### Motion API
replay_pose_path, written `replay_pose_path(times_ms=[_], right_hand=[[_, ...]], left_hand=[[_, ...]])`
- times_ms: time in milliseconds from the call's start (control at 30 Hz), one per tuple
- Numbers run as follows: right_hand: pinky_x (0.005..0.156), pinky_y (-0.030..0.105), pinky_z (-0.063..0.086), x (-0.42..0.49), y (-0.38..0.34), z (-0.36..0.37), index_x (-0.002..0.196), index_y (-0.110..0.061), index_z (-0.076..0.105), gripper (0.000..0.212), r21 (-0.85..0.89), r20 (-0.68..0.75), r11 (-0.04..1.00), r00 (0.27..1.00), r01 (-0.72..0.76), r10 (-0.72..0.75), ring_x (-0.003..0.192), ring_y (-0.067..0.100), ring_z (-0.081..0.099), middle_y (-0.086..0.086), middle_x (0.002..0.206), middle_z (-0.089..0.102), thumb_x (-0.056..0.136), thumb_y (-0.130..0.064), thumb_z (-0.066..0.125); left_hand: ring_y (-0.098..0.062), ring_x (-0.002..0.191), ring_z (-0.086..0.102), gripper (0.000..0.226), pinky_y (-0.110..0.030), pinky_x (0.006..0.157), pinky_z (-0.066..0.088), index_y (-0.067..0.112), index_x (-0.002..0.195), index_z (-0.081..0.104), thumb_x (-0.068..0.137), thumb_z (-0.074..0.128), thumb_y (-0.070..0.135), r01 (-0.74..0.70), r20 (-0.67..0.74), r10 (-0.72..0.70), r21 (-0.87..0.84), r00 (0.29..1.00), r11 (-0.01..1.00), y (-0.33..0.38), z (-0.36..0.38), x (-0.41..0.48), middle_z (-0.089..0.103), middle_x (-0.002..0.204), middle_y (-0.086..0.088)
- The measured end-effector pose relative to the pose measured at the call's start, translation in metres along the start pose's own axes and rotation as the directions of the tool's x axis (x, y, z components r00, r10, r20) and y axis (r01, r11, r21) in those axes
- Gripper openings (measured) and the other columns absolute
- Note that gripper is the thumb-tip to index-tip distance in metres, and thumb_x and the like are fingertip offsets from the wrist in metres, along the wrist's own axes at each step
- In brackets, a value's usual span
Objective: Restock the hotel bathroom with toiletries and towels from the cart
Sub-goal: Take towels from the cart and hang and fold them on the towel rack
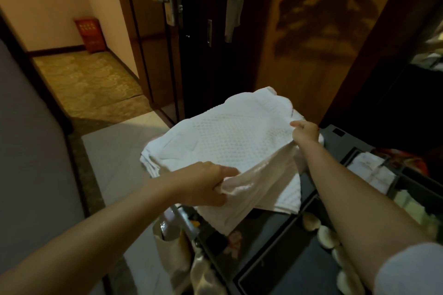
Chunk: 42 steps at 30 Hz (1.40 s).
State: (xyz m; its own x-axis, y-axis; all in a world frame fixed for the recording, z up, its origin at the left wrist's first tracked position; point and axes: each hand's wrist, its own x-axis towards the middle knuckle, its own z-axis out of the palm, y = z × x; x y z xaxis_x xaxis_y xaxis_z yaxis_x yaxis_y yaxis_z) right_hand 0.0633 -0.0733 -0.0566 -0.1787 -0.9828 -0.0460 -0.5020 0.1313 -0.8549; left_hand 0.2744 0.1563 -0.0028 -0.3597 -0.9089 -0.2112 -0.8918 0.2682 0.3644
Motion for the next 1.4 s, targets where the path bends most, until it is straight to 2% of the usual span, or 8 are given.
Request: replay_pose_path(times_ms=[100, 233, 400, 533, 700, 900, 1067, 1400], right_hand=[[0.103, 0.034, 0.035, -0.008, 0.008, 0.002, 0.128, 0.0, 0.054, 0.037, -0.149, 0.115, 0.989, 0.993, -0.001, 0.018, 0.126, 0.035, 0.044, 0.016, 0.139, 0.048, 0.093, 0.0, 0.04], [0.109, 0.042, 0.03, -0.016, -0.003, -0.001, 0.132, 0.001, 0.046, 0.047, -0.286, 0.108, 0.953, 0.985, -0.098, 0.133, 0.13, 0.036, 0.037, 0.022, 0.141, 0.042, 0.098, -0.028, 0.031], [0.113, 0.048, 0.011, -0.043, -0.015, 0.01, 0.142, -0.022, 0.036, 0.052, -0.493, 0.184, 0.84, 0.971, 0.227, -0.154, 0.143, 0.03, 0.011, 0.008, 0.156, 0.017, 0.097, -0.045, 0.024], [0.113, 0.046, 0.018, -0.054, -0.023, 0.021, 0.147, -0.023, 0.025, 0.053, -0.479, 0.31, 0.82, 0.934, 0.314, -0.177, 0.139, 0.029, 0.023, 0.003, 0.155, 0.024, 0.098, -0.045, 0.023], [0.116, 0.047, 0.01, -0.051, -0.026, 0.019, 0.149, -0.025, 0.014, 0.053, -0.524, 0.393, 0.807, 0.918, 0.272, -0.055, 0.145, 0.025, 0.008, -0.001, 0.159, 0.007, 0.1, -0.044, 0.017], [0.117, 0.04, 0.016, -0.046, -0.026, 0.016, 0.147, -0.022, 0.026, 0.053, -0.42, 0.383, 0.88, 0.922, 0.222, -0.05, 0.143, 0.021, 0.019, 0.0, 0.157, 0.018, 0.099, -0.044, 0.032], [0.107, 0.024, 0.021, -0.052, -0.026, 0.011, 0.143, -0.022, 0.035, 0.052, -0.252, 0.355, 0.958, 0.934, 0.139, -0.042, 0.138, 0.016, 0.029, -0.003, 0.152, 0.029, 0.096, -0.042, 0.044], [0.1, 0.023, 0.029, -0.06, -0.039, 0.003, 0.141, -0.02, 0.04, 0.047, -0.212, 0.349, 0.975, 0.937, 0.069, 0.01, 0.133, 0.014, 0.037, -0.004, 0.148, 0.037, 0.096, -0.035, 0.046]], left_hand=[[-0.017, 0.083, 0.058, 0.055, -0.032, 0.076, 0.049, 0.045, 0.136, 0.029, 0.087, 0.054, 0.042, 0.002, 0.083, 0.002, -0.046, 0.997, 0.999, -0.004, 0.017, -0.002, 0.063, 0.096, 0.0], [-0.001, 0.086, 0.052, 0.05, -0.024, 0.085, 0.041, 0.048, 0.131, 0.041, 0.084, 0.041, 0.066, 0.075, 0.221, -0.012, -0.278, 0.975, 0.958, -0.008, 0.012, 0.001, 0.058, 0.096, 0.018], [-0.002, 0.082, 0.057, 0.041, -0.025, 0.089, 0.044, 0.027, 0.109, 0.067, 0.095, 0.034, 0.047, 0.114, 0.262, 0.021, -0.489, 0.965, 0.865, -0.014, -0.015, 0.013, 0.062, 0.085, 0.018], [-0.021, 0.081, 0.06, 0.033, -0.036, 0.084, 0.048, 0.007, 0.089, 0.068, 0.096, 0.046, 0.029, 0.03, -0.036, -0.044, -0.322, 0.998, 0.946, -0.033, -0.034, 0.036, 0.067, 0.091, -0.009], [-0.03, 0.128, 0.037, 0.053, -0.045, 0.105, 0.032, 0.018, 0.137, 0.04, 0.09, 0.055, 0.036, 0.303, -0.395, -0.321, -0.11, 0.861, 0.947, -0.08, -0.049, 0.077, 0.039, 0.142, -0.011], [-0.029, 0.112, 0.05, 0.071, -0.035, 0.088, 0.043, 0.006, 0.137, 0.032, 0.083, 0.067, 0.034, 0.335, -0.119, -0.402, -0.371, 0.908, 0.866, -0.121, -0.066, 0.119, 0.047, 0.132, -0.015], [-0.014, 0.057, 0.051, 0.036, -0.023, 0.053, 0.04, 0.003, 0.079, 0.054, 0.082, 0.066, 0.037, 0.35, 0.022, -0.411, -0.567, 0.911, 0.745, -0.135, -0.08, 0.146, 0.055, 0.072, -0.006], [-0.027, 0.103, 0.064, 0.071, -0.039, 0.086, 0.053, 0.021, 0.112, 0.063, 0.052, 0.078, 0.055, 0.387, 0.362, -0.144, -0.812, 0.921, 0.436, -0.133, -0.094, 0.17, 0.068, 0.112, -0.009]])
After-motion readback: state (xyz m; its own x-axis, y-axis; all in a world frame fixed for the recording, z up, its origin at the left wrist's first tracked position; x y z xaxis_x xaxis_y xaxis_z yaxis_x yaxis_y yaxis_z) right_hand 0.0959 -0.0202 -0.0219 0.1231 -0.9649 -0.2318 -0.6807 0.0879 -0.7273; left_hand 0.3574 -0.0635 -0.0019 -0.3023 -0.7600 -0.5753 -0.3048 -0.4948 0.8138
